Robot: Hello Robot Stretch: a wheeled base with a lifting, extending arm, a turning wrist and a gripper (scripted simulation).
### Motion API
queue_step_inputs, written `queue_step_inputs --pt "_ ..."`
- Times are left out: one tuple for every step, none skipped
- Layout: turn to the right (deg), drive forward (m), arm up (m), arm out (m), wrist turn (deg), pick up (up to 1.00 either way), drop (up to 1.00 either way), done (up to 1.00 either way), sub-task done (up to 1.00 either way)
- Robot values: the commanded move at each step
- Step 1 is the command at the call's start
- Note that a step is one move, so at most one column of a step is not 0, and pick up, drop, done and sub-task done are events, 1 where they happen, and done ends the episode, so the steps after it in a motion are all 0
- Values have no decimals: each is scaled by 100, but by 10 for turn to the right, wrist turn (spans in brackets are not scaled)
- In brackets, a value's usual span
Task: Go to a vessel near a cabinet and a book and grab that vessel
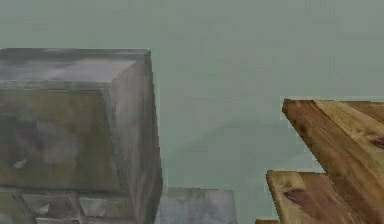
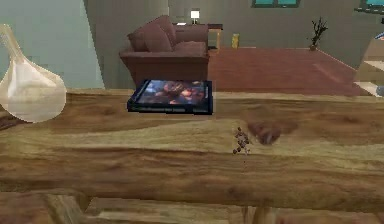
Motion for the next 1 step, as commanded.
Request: queue_step_inputs --pt "-300 0 0 0 0 0 0 0 0"
